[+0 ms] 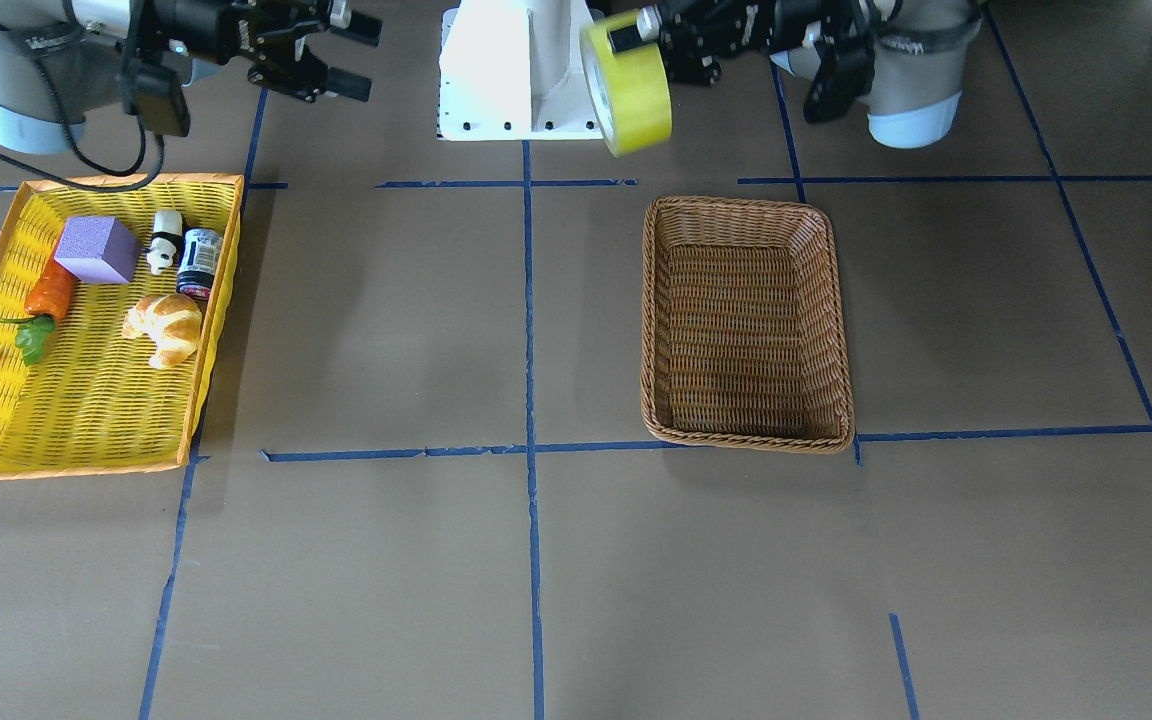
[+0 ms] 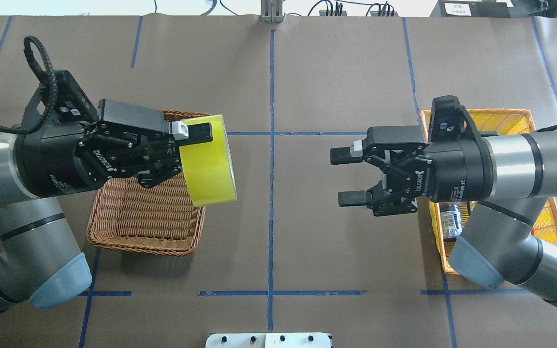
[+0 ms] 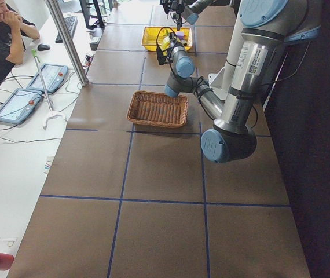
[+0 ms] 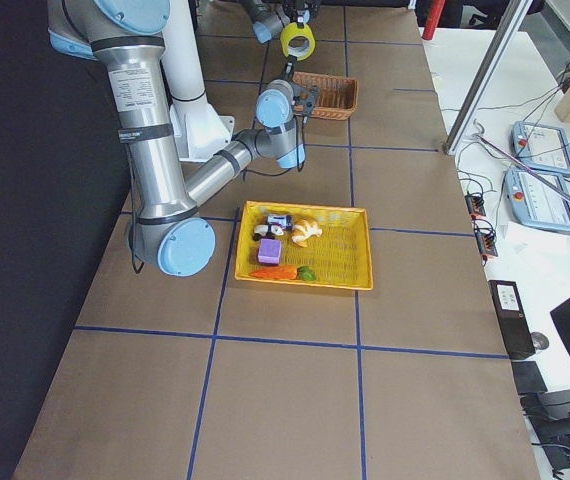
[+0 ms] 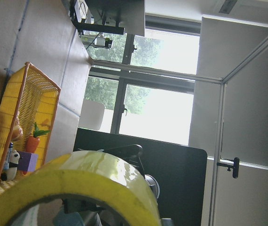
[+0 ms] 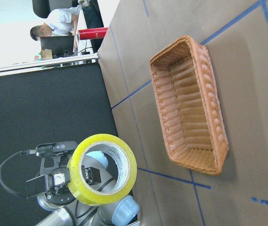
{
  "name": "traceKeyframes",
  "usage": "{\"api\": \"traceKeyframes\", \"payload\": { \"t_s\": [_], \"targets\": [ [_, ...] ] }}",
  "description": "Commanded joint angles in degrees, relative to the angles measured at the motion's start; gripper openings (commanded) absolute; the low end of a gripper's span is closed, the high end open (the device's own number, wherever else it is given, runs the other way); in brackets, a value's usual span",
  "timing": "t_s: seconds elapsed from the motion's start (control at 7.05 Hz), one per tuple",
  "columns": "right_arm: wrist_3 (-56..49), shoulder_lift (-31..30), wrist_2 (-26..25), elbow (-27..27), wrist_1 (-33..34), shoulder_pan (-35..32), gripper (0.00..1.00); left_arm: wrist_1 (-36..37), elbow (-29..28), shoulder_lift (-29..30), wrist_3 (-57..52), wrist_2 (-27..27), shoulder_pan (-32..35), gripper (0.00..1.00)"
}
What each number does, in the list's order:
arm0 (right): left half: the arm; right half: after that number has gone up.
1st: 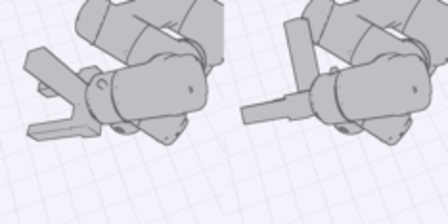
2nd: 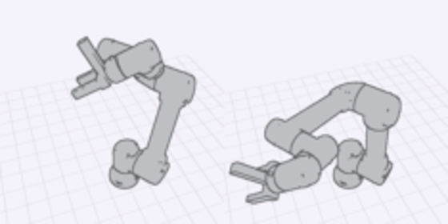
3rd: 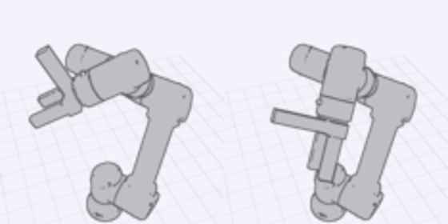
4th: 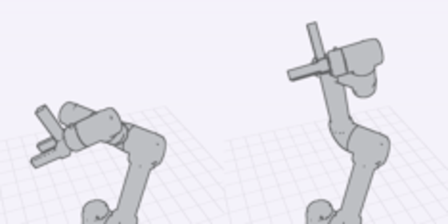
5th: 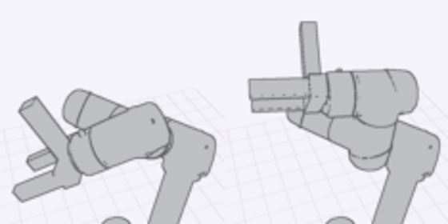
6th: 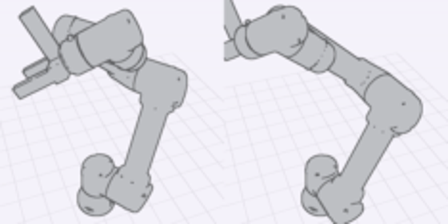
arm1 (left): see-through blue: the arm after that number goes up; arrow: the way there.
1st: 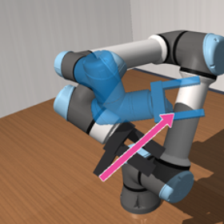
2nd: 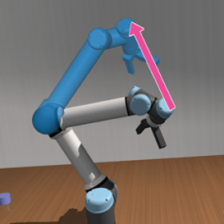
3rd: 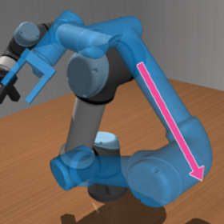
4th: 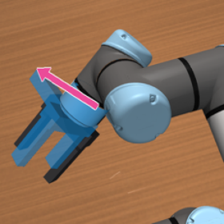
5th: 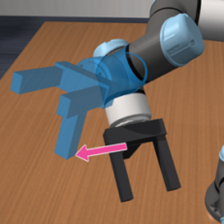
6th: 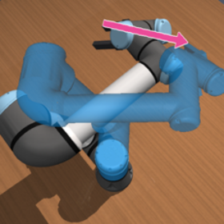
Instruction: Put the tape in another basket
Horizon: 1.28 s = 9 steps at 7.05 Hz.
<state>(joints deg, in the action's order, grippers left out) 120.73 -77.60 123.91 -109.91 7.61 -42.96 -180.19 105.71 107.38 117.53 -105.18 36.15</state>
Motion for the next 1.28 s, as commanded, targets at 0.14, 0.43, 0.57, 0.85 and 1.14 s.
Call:
{"api": "traceKeyframes", "payload": {
  "t_s": [0.14,0.43,0.57,0.85,1.14],
  "targets": [
    [-13.63,-0.71,5.8,0.04,17.28,-6.42,1.0,24.15,0.01,-1.74,-12.2,-7.98,2.59,0.0],
    [-19.1,-0.88,11.24,0.04,26.27,-11.86,1.0,42.72,0.19,-0.33,-23.51,-12.15,4.72,0.0],
    [-23.57,-1.67,11.53,-0.04,29.97,-12.67,1.0,53.95,0.63,1.76,-28.53,-11.98,4.72,0.0],
    [-24.85,-2.73,11.44,0.04,30.79,-12.68,1.0,67.11,1.33,3.1,-31.39,-11.36,4.02,0.0],
    [-24.85,-2.73,11.44,0.13,30.79,-12.33,1.0,77.22,0.64,5.81,-32.0,-5.95,0.88,0.0]
  ]
}}
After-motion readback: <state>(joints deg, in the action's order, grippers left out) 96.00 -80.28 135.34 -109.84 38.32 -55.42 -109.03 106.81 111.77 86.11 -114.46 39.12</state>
